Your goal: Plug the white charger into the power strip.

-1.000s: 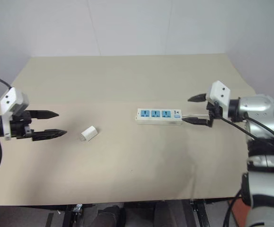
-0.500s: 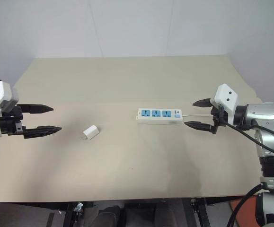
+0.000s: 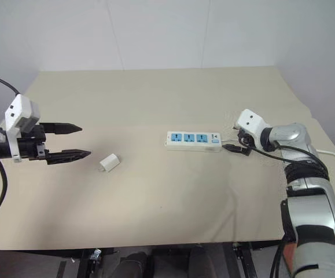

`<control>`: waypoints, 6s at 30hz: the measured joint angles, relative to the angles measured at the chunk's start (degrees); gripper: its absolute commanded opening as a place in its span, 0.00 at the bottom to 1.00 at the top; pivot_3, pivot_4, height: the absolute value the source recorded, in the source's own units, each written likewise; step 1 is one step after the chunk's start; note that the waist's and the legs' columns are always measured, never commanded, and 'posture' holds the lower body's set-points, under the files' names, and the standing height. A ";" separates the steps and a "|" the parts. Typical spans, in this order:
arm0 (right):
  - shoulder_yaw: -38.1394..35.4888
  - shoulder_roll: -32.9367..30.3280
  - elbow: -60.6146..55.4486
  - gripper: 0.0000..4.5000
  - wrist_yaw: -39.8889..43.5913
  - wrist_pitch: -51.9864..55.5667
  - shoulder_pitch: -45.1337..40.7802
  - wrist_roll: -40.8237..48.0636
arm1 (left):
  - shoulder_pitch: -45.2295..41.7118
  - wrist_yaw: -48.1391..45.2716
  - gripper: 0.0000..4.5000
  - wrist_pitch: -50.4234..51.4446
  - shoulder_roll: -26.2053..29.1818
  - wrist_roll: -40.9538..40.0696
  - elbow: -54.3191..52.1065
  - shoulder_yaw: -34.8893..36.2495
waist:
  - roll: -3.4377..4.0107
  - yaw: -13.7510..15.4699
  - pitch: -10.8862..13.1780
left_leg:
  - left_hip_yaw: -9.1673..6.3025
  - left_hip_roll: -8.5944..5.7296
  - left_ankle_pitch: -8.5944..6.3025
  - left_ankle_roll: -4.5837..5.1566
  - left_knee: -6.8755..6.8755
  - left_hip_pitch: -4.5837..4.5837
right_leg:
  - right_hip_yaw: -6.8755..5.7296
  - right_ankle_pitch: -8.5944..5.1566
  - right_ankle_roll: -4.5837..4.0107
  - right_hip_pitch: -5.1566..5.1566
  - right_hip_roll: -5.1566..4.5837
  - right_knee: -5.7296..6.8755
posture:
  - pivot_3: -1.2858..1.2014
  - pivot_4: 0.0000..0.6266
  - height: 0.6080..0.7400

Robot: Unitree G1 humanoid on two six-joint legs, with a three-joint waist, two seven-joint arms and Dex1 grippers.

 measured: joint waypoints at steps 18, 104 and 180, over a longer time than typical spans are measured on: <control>-2.96 7.21 11.89 0.41 3.48 1.55 -5.03 -1.33 | 2.07 2.04 1.00 1.84 -0.64 -3.18 -2.44 0.05 | 0.00 -2.23 0.00 | 0.08 0.18 -0.03 0.05 0.00 0.03 | 0.14 0.01 0.02 0.06 0.10 0.04 | 0.52 0.24 1.00; -11.95 16.82 -37.65 0.99 -2.57 9.60 31.44 22.19 | -0.13 0.85 1.00 3.20 -3.22 -6.63 -4.00 -1.91 | -0.01 0.26 0.00 | 0.29 0.15 -0.14 0.24 0.01 0.46 | 0.47 0.02 0.04 0.18 0.14 0.04 | 0.52 0.24 1.00; -0.29 13.14 -26.76 0.76 26.38 -5.75 20.35 18.74 | -15.63 9.74 1.00 20.17 0.90 0.43 1.85 -12.05 | -0.44 -1.01 -0.13 | 1.07 0.97 -0.23 0.24 -0.04 0.75 | 1.23 0.39 -0.13 0.09 1.08 -0.03 | 0.52 0.24 1.00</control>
